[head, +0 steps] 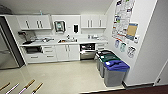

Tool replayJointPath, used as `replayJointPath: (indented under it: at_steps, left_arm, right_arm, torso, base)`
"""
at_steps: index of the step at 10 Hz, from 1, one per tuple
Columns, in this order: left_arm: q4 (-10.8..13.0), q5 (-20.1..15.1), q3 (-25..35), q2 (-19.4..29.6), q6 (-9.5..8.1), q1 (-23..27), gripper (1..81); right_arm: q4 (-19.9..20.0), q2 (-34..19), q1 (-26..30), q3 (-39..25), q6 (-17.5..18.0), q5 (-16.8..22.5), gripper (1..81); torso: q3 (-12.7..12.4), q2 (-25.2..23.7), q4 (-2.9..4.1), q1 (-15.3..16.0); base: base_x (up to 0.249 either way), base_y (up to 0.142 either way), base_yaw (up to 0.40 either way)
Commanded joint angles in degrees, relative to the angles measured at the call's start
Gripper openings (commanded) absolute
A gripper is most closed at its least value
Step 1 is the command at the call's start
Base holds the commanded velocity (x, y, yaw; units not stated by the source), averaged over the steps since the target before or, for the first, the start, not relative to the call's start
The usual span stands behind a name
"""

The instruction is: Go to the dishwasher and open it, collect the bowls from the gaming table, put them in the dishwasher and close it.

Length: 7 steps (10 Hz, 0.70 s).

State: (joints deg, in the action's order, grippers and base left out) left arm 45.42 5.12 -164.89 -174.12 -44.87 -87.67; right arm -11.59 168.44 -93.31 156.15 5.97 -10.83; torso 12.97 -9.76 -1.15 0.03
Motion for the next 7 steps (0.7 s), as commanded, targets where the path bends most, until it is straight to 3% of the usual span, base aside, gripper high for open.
replayJointPath:
  at_steps: [1,7]
  left_arm:
    - [0.0,-2.0,-0.2,0.3,0.05,2.3,1.0]
    - [0.3,-2.1,-0.2,0.4,0.05,2.2,1.0]
  right_arm:
    - [-0.6,-0.7,1.8,0.4,-0.3,2.9,1.0]
    - [-0.6,-0.4,1.9,0.5,-0.3,2.9,1.0]
  torso:
    - [0.0,0.0,0.00,0.0]
    - [0.0,0.0,0.00,0.0]
  base:
    - [0.145,0.000,0.000]
    - [0.145,0.000,0.000]
